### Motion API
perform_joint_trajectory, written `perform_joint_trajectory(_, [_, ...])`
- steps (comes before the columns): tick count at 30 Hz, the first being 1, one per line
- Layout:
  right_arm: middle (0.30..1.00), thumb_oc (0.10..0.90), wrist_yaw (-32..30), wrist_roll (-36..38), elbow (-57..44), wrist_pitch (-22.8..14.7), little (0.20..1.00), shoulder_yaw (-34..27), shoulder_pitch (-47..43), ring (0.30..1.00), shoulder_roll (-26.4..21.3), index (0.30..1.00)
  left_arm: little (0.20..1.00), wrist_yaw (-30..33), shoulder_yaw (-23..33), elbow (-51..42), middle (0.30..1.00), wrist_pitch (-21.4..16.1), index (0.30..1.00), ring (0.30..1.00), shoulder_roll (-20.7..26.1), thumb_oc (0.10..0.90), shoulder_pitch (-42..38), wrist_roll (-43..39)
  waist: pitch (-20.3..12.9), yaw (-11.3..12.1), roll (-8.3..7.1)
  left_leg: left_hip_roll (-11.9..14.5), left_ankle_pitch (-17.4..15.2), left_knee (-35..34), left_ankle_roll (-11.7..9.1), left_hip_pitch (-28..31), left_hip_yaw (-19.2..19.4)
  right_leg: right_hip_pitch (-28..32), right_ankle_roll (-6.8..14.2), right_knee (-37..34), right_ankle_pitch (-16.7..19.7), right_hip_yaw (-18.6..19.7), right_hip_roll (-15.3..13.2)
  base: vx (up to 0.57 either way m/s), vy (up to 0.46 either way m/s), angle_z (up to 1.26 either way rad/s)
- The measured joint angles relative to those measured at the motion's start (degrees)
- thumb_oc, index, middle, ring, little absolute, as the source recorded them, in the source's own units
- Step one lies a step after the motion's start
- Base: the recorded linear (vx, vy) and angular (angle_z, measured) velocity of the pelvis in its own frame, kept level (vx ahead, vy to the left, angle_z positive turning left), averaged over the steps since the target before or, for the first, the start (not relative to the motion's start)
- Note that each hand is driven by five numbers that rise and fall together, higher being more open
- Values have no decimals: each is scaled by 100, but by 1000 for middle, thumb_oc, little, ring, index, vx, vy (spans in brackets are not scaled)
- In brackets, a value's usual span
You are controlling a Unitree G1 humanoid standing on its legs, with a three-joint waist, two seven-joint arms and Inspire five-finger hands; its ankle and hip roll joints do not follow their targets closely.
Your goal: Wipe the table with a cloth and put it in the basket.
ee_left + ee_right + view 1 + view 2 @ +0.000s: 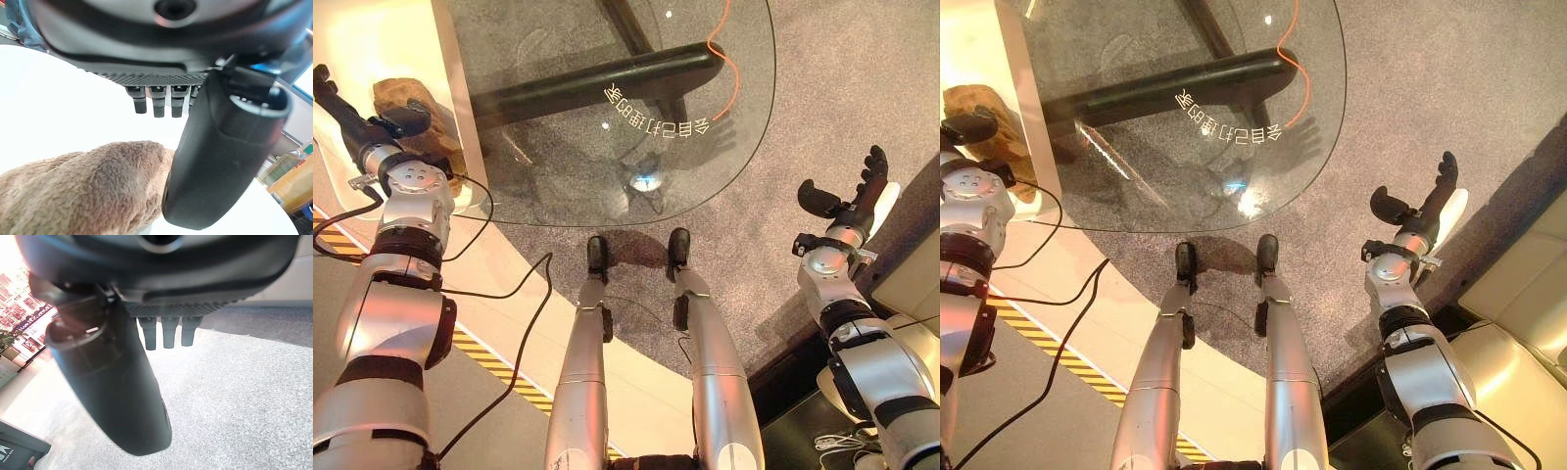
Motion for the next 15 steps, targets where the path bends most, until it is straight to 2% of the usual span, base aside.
perform_joint_trajectory(2, [900,800,4,0,1,2,900,0,0,900,0,900,900,2,0,-15,900,-30,900,900,0,800,0,-2,0,1,0,0,0,1,0,0,0,1,-1,1,1,0,0,-4,-17,0])
perform_joint_trajectory(6, [900,800,228,8,8,154,900,19,41,900,3,900,900,56,6,-246,900,-372,900,900,0,800,11,-6,0,13,-1,0,1,17,0,14,-11,27,-1,8,4,-16,-2,-9,-57,1])
perform_joint_trajectory(10, [900,800,523,14,61,357,900,25,224,900,74,900,900,69,17,-726,900,-744,900,900,-1,800,189,-20,4,12,-11,-1,1,-13,-1,269,-43,303,-1,-26,4,-63,-10,-21,-66,3])
perform_joint_trajectory(12, [900,800,765,17,161,460,900,21,472,900,155,900,900,28,115,-1018,900,-1032,900,900,-3,800,571,-196,0,14,-19,23,1,-169,-1,718,-41,757,11,-192,11,-90,-4,-16,-95,-3])
perform_joint_trajectory(15, [900,800,1085,15,233,651,900,-32,985,900,190,900,900,-231,491,-1386,900,-1182,900,900,-1,800,1178,-389,-2,92,-24,106,25,-585,-31,1629,-23,1687,51,-673,97,-119,44,6,-92,-7])
